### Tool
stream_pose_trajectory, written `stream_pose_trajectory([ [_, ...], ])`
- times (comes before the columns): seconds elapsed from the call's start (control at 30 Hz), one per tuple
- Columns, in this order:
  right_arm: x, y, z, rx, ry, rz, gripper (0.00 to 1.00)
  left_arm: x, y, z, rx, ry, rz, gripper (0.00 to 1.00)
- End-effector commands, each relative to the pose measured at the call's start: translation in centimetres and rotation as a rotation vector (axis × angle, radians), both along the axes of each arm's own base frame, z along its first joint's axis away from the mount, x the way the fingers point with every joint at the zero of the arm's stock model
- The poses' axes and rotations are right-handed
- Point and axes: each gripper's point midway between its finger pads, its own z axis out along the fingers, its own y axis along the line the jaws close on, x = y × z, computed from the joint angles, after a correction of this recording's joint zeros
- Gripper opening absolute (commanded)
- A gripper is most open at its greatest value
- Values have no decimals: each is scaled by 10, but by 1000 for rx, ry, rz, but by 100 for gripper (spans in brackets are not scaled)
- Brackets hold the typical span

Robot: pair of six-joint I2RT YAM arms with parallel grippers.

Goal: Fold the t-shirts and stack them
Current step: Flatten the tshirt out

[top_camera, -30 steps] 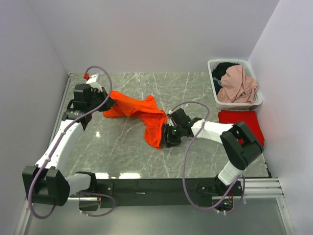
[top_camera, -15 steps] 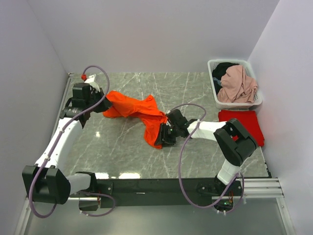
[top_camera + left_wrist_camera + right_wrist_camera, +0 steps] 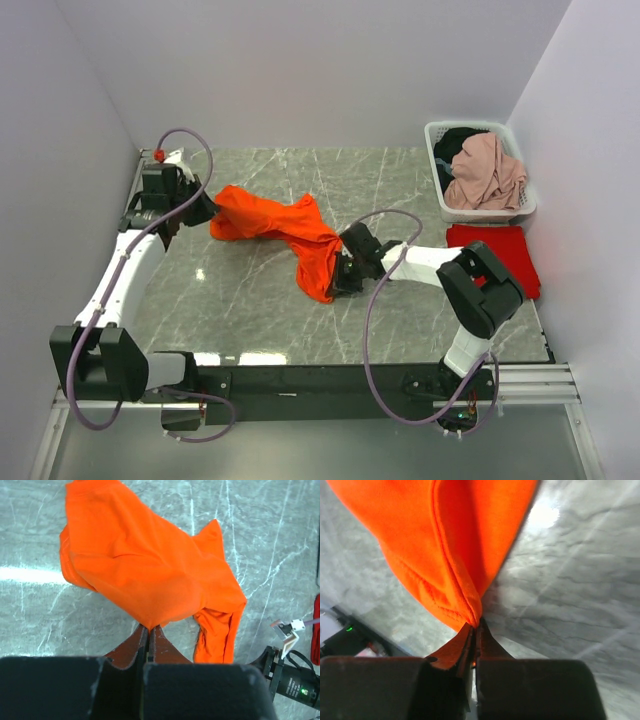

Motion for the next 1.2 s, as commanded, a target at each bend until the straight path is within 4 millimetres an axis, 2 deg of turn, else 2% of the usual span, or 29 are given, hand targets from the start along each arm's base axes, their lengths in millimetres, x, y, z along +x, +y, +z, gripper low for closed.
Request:
stream_pose_trajectory([
  [0.0, 27, -23, 14, -175, -146, 2, 0, 16, 11, 37, -3, -81, 60, 1],
  [0.03, 26, -37, 17, -253, -147, 8, 0, 22, 15, 40, 1, -87, 76, 1],
  [0.07, 56, -47, 38, -339, -259, -41, 0, 27, 21, 46, 4, -98, 100, 1],
  [0.1, 68, -57, 51, -407, -321, -28, 0, 36, 33, 69, 2, -145, 137, 1],
  [0.13, 80, -66, 64, -463, -366, -41, 0, 45, 39, 72, 2, -143, 156, 1],
  [0.17, 105, -86, 95, -584, -457, -110, 0, 52, 52, 82, -6, -155, 197, 1],
  [0.2, 117, -99, 110, -663, -503, -108, 0, 62, 61, 117, -6, -224, 226, 0],
  [0.23, 123, -116, 124, -765, -522, -119, 0, 73, 70, 121, -9, -217, 255, 1],
  [0.27, 146, -134, 164, -865, -621, -211, 0, 77, 84, 159, -19, -280, 299, 1],
  [0.33, 160, -160, 194, -1031, -671, -218, 0, 89, 101, 181, -23, -312, 353, 1],
  [0.37, 171, -166, 226, -1053, -728, -267, 0, 89, 112, 196, -37, -335, 392, 1],
  [0.4, 176, -189, 249, -1150, -753, -305, 0, 86, 118, 234, -44, -415, 406, 1],
  [0.43, 180, -197, 265, -1168, -770, -328, 0, 86, 123, 247, -52, -441, 417, 1],
  [0.47, 185, -202, 294, -1152, -814, -375, 0, 82, 133, 262, -63, -474, 443, 1],
  [0.5, 183, -212, 317, -1158, -844, -390, 0, 72, 134, 290, -68, -537, 447, 1],
  [0.57, 180, -223, 360, -1126, -920, -466, 0, 52, 139, 323, -56, -615, 463, 1],
  [0.63, 162, -233, 410, -1085, -1038, -487, 0, 16, 133, 367, -33, -737, 462, 1],
  [0.67, 142, -243, 436, -1039, -1099, -518, 0, 3, 132, 377, -11, -773, 467, 1],
  [0.7, 132, -247, 449, -1030, -1138, -500, 0, -12, 130, 388, -3, -809, 471, 0],
  [0.73, 124, -246, 464, -971, -1200, -500, 0, -46, 122, 413, 8, -897, 468, 1],
  [0.77, 115, -248, 470, -950, -1230, -490, 0, -60, 120, 419, 27, -923, 472, 0],
  [0.8, 88, -261, 492, -912, -1297, -506, 0, -76, 116, 429, 39, -958, 469, 1],
  [0.83, 77, -264, 503, -878, -1340, -510, 0, -101, 110, 438, 54, -991, 465, 1],
  [0.87, 69, -260, 506, -836, -1382, -465, 0, -114, 109, 442, 79, -1004, 466, 1],
  [0.9, 44, -272, 522, -805, -1439, -479, 0, -130, 108, 451, 95, -1035, 485, 1],
  [0.93, 34, -274, 528, -783, -1472, -471, 0, -152, 103, 458, 105, -1070, 488, 0],
  [0.97, 14, -279, 536, -741, -1529, -460, 0, -165, 101, 462, 125, -1090, 486, 0],
  [1.03, -3, -285, 542, -733, -1574, -439, 0, -194, 93, 471, 149, -1142, 478, 1],
  [1.17, -37, -296, 551, -682, -1642, -423, 0, -220, 82, 478, 162, -1198, 446, 1],
])
